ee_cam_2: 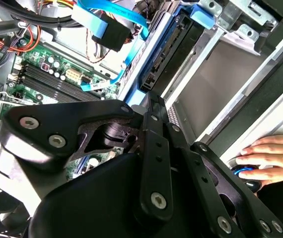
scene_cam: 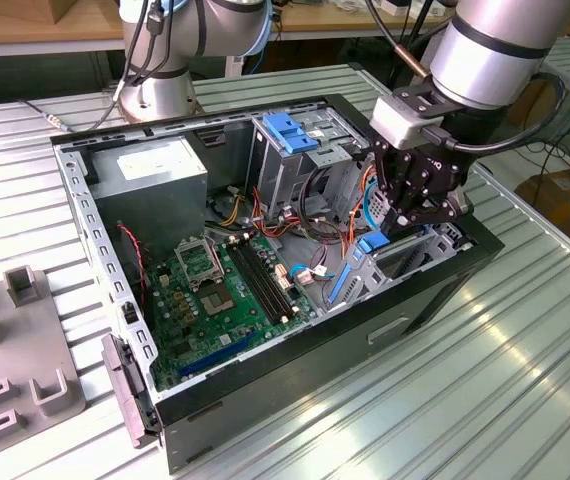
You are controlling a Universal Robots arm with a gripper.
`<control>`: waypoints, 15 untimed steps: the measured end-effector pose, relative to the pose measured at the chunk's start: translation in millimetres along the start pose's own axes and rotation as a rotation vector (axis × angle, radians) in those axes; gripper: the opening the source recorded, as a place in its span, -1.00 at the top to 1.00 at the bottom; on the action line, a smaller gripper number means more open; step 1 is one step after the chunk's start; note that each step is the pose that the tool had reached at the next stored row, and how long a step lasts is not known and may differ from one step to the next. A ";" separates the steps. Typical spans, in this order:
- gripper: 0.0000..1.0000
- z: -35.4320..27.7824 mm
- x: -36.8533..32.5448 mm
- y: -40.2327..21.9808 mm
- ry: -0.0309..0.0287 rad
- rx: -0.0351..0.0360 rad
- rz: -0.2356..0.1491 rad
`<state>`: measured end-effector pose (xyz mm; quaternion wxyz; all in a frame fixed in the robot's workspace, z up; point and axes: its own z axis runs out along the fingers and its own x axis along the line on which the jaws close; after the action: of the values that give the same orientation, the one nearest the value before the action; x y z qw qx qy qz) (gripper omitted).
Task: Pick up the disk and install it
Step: 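Insert the first disk wire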
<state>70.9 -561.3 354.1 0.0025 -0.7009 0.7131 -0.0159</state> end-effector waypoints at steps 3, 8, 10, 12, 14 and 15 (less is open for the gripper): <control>0.79 -0.2 -0.1 -0.1 -0.0010 0.0010 -0.017; 0.79 -0.4 -0.1 -0.7 -0.0015 0.0042 -0.056; 0.79 -0.6 -0.2 -5.2 -0.0014 0.0070 -0.056; 0.79 -0.6 -0.2 -9.0 -0.0014 0.0092 -0.056; 0.79 -0.6 -0.3 -13.4 -0.0014 0.0105 -0.056; 0.79 -0.6 -0.4 -16.5 -0.0011 0.0112 -0.056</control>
<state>87.3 -561.2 355.1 0.0064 -0.7205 0.6932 -0.0195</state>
